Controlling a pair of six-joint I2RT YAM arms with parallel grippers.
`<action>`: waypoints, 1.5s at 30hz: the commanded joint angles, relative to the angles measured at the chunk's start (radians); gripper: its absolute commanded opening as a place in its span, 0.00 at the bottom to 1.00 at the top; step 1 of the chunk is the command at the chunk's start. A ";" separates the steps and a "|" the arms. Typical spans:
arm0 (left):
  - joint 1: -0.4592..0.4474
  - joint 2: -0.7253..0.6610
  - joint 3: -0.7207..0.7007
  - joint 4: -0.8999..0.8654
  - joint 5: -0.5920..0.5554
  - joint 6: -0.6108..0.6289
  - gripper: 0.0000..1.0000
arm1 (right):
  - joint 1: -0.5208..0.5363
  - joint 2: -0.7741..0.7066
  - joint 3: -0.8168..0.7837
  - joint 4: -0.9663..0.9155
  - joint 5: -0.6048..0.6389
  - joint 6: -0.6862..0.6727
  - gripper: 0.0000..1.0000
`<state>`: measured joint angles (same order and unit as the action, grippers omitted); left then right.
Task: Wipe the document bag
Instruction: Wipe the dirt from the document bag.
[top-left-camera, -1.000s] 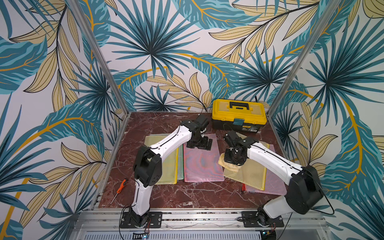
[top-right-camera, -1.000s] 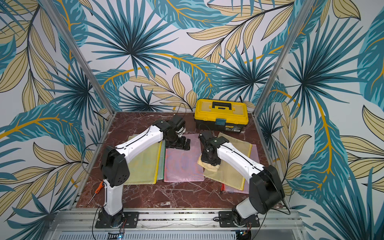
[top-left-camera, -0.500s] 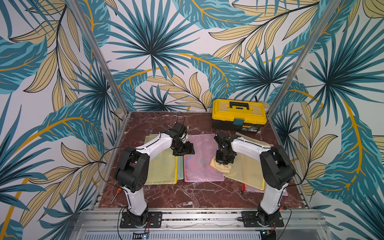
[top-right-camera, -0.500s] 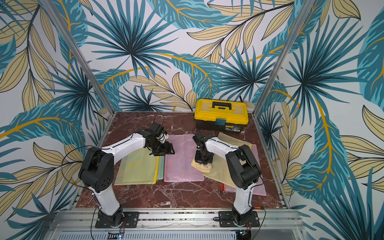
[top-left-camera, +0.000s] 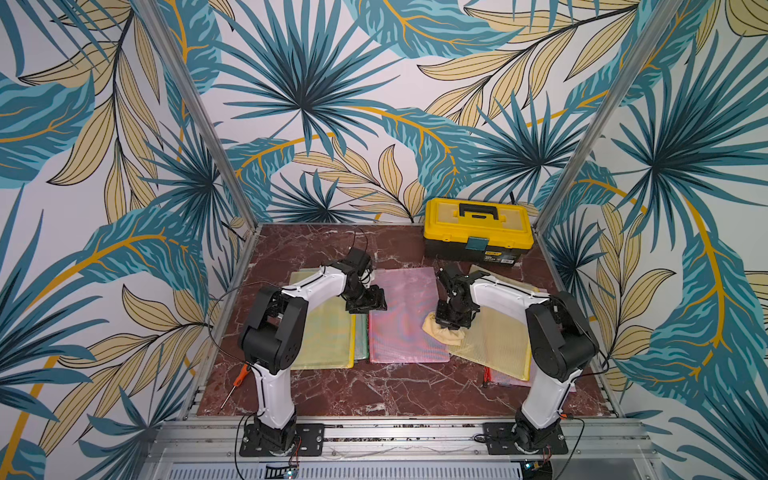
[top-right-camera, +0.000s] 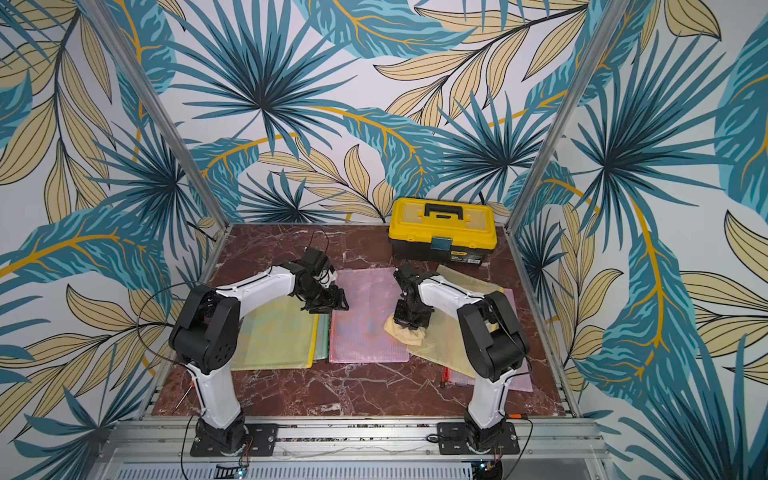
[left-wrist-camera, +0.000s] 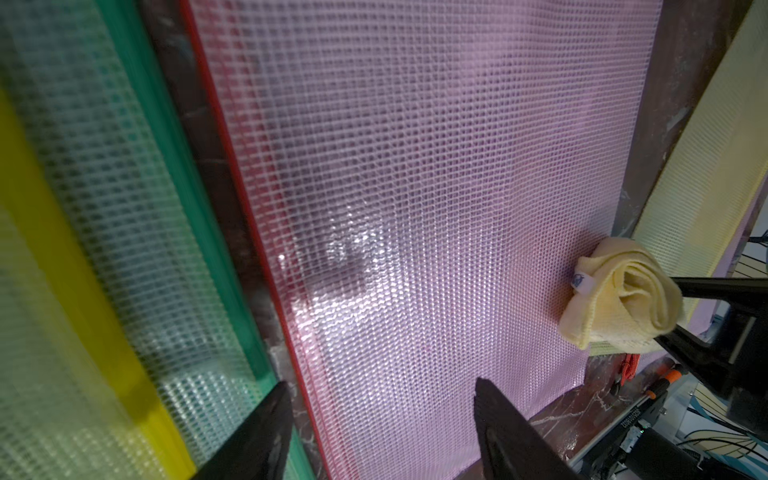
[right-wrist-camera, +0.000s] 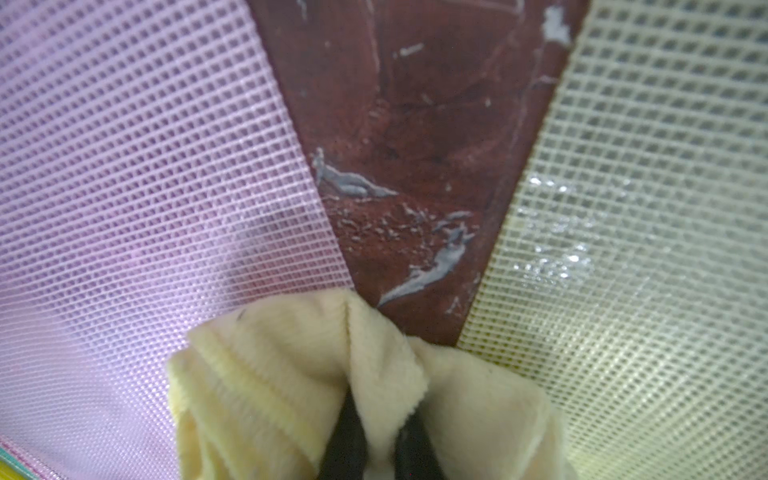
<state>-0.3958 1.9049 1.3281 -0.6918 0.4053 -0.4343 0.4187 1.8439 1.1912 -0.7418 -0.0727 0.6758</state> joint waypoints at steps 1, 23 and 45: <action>0.010 0.013 -0.011 0.014 0.021 0.023 0.68 | -0.017 0.070 -0.045 -0.063 0.073 -0.003 0.00; 0.003 0.086 0.019 0.015 0.026 0.020 0.27 | -0.016 0.074 -0.065 -0.040 0.041 0.004 0.00; -0.077 -0.007 -0.098 0.015 -0.051 -0.027 0.00 | 0.247 0.304 0.439 -0.082 -0.061 0.074 0.00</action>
<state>-0.4606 1.9221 1.2560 -0.6727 0.3771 -0.4606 0.6708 2.0903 1.6016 -0.8284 -0.0757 0.7139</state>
